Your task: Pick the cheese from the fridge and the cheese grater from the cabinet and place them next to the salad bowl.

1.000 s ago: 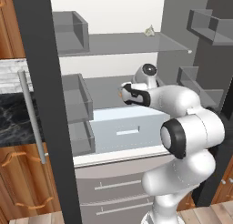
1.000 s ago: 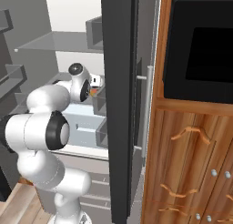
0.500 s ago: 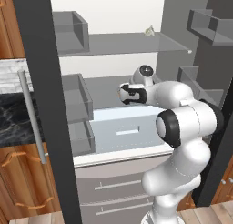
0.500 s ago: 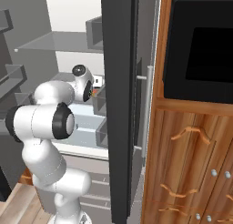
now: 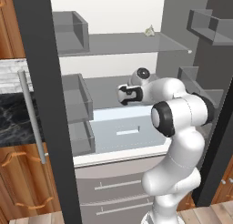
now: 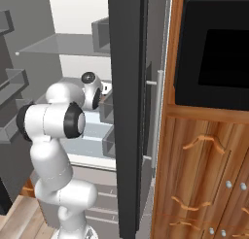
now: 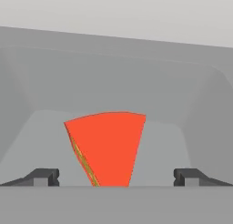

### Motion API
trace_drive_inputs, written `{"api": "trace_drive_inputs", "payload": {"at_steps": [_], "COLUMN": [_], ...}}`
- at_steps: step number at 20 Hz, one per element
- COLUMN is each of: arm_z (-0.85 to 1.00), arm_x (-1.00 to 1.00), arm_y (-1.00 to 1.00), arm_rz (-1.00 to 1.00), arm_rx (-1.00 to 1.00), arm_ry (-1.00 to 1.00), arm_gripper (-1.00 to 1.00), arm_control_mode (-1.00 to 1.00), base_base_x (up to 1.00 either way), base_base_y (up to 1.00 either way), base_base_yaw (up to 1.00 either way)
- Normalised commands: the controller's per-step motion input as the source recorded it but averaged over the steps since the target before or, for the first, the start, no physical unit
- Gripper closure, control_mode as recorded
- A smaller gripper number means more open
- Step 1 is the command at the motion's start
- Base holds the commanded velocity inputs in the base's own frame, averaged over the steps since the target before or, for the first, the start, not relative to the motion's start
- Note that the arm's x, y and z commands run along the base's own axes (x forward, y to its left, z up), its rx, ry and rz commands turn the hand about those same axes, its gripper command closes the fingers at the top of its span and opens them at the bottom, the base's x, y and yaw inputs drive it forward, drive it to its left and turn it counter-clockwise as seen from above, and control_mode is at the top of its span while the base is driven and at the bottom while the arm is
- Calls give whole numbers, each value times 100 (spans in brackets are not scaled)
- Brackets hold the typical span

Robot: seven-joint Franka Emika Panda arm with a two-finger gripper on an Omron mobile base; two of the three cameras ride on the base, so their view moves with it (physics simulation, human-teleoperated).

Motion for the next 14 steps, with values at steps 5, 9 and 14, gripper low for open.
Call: {"api": "trace_drive_inputs", "payload": {"at_steps": [5,9,14], "arm_z": [-18,-17,-13], "arm_x": [17,8,7], "arm_y": [0,1,1], "arm_rz": [0,0,0], "arm_rx": [0,0,0], "arm_ry": [1,1,0], "arm_gripper": [-100,-100,100], "arm_control_mode": [-100,-100,-100], "base_base_x": [0,0,0], "base_base_y": [0,0,0], "base_base_yaw": [0,0,0]}}
